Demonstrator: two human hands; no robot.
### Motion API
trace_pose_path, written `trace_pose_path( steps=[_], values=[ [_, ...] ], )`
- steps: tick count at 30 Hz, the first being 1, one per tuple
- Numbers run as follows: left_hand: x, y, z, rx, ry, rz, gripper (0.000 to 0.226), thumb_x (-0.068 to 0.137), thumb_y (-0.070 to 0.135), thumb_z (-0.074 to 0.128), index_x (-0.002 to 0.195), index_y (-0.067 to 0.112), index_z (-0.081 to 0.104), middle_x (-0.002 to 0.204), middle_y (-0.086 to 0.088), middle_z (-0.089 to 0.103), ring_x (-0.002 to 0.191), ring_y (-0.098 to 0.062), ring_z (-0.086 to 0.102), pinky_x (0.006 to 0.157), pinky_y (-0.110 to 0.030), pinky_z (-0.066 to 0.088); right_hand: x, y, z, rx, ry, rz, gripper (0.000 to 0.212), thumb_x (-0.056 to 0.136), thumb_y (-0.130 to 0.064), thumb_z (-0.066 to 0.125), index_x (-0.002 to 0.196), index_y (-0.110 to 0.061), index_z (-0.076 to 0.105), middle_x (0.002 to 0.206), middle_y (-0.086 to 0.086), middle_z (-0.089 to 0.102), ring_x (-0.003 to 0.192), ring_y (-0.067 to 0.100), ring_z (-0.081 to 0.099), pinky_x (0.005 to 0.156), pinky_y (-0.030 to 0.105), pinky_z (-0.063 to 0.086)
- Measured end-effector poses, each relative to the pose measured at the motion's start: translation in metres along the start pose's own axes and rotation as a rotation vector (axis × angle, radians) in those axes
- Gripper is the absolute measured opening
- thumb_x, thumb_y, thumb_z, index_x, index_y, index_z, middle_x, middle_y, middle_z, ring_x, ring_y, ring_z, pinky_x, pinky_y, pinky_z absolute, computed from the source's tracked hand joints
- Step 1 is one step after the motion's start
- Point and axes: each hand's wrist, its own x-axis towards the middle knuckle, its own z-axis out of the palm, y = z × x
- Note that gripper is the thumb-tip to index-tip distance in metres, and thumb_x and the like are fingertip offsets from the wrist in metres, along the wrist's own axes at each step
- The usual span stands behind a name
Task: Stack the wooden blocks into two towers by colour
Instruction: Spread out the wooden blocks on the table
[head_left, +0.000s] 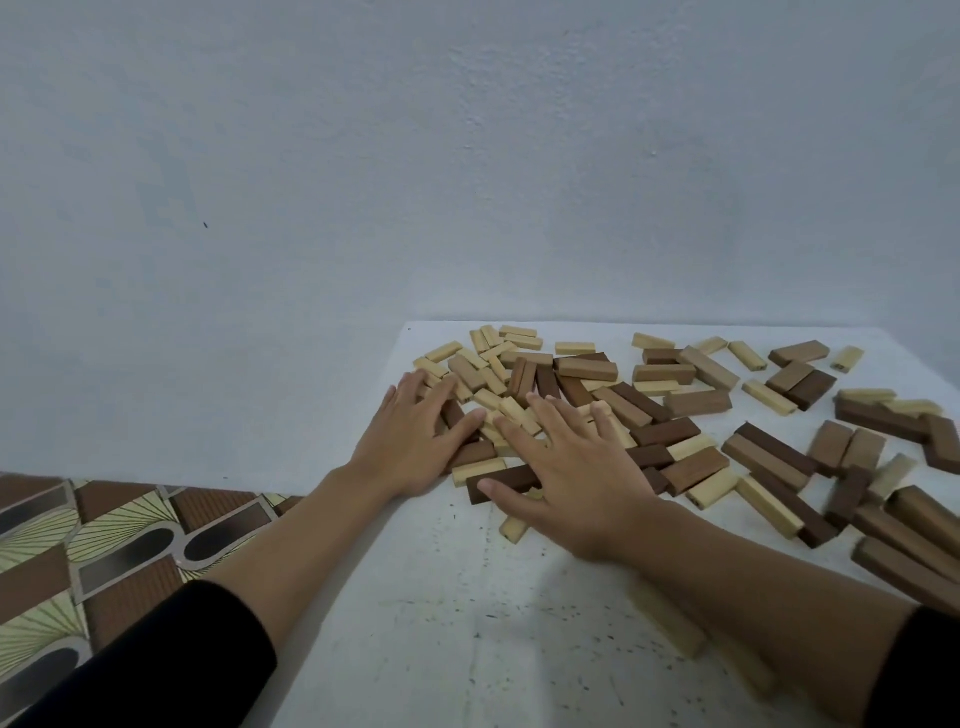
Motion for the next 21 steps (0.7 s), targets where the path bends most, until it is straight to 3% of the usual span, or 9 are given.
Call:
trace_pose_path(
  steps=[6,10,14,17,19,21],
  values=[
    [0.005,-0.002,0.004,0.005,0.071,0.018,0.070,0.095,0.074,0.034,0.153,0.035,0.037,0.158,-0.001,0.030,0.145,-0.025,0.032,0.119,-0.043,0.031,0.005,0.004,0.001,-0.027,0.015,-0.002,0.084,0.088,-0.083,0.002,0.159,-0.039,0.005,0.170,0.009,0.004,0.156,0.027,0.001,0.122,0.062,0.003],
    [0.000,-0.003,0.002,-0.063,0.120,0.061,0.070,0.094,0.075,0.033,0.149,0.033,0.041,0.151,0.002,0.039,0.142,-0.022,0.039,0.111,-0.046,0.042,0.004,0.006,-0.004,0.079,0.020,-0.006,0.079,0.090,-0.082,0.012,0.157,-0.040,0.013,0.169,0.006,0.008,0.156,0.025,0.005,0.123,0.059,0.005],
    [-0.006,-0.009,0.001,0.051,0.110,0.301,0.048,0.095,0.035,0.055,0.135,0.011,0.045,0.134,-0.029,0.055,0.115,-0.050,0.053,0.081,-0.056,0.053,-0.004,0.010,-0.026,0.224,0.113,-0.004,0.063,0.098,-0.070,0.029,0.149,-0.033,0.037,0.158,-0.001,0.034,0.148,0.021,0.028,0.122,0.047,0.021],
    [-0.015,-0.006,0.002,0.087,0.186,0.368,0.038,0.096,0.027,0.058,0.126,0.003,0.058,0.123,-0.026,0.062,0.108,-0.049,0.056,0.070,-0.051,0.055,-0.018,0.019,-0.045,0.229,0.174,0.012,0.043,0.102,-0.054,0.041,0.130,-0.026,0.058,0.127,-0.007,0.058,0.116,0.014,0.053,0.101,0.035,0.043],
    [-0.027,0.007,0.002,0.036,0.225,0.303,0.043,0.104,0.043,0.053,0.126,0.008,0.066,0.130,-0.018,0.061,0.117,-0.042,0.056,0.081,-0.050,0.055,-0.032,0.026,-0.051,0.239,0.211,0.014,0.040,0.101,-0.052,0.041,0.120,-0.025,0.064,0.114,-0.009,0.062,0.107,0.011,0.055,0.093,0.034,0.046],
    [-0.032,0.012,-0.002,-0.115,0.211,0.138,0.052,0.101,0.054,0.045,0.138,0.020,0.059,0.149,-0.008,0.048,0.137,-0.031,0.045,0.109,-0.041,0.043,-0.047,0.033,-0.051,0.216,0.223,-0.007,0.042,0.099,-0.053,0.039,0.115,-0.025,0.066,0.110,-0.012,0.062,0.104,0.008,0.054,0.092,0.034,0.046]
  ],
)
